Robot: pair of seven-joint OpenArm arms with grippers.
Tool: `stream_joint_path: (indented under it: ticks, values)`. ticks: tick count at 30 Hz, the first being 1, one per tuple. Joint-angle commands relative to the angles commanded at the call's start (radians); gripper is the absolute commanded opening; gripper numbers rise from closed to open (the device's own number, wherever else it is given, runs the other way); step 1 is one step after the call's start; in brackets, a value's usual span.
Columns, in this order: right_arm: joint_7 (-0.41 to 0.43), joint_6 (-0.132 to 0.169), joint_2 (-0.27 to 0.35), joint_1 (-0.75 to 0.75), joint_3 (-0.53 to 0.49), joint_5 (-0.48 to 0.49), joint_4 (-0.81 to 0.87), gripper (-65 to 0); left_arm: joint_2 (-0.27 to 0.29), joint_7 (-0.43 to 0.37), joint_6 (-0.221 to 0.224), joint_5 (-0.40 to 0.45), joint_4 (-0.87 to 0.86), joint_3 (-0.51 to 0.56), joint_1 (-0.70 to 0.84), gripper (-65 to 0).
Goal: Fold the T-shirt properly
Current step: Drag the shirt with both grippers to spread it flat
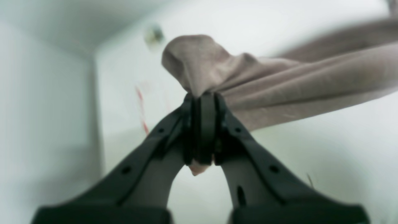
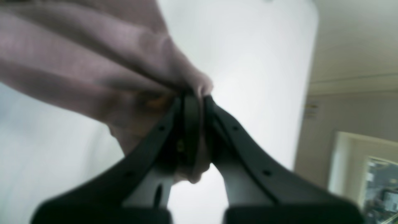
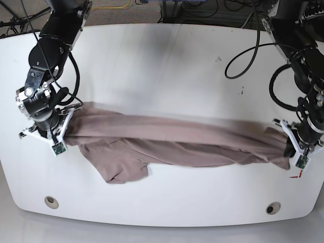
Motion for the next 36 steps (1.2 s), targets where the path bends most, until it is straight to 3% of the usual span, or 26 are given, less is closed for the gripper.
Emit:
stream_joint_path:
  ticks: [9,19,36]
  values:
    - [0.025,0.000,-0.008,-0.164,0.017,0.000,0.000,-65.0,-0.006,0.002,0.000,0.002,0.002,-0.086,0.218,-65.0]
    - [0.029,0.000,-0.009,-0.288,0.041,0.008,0.000,-65.0,-0.008,0.002,0.000,0.009,0.002,-0.084,0.377,-65.0]
    - [0.031,0.000,-0.035,-0.353,0.038,0.000,-0.003,-65.0,-0.044,0.000,0.000,0.009,-0.003,-0.083,0.433,-65.0]
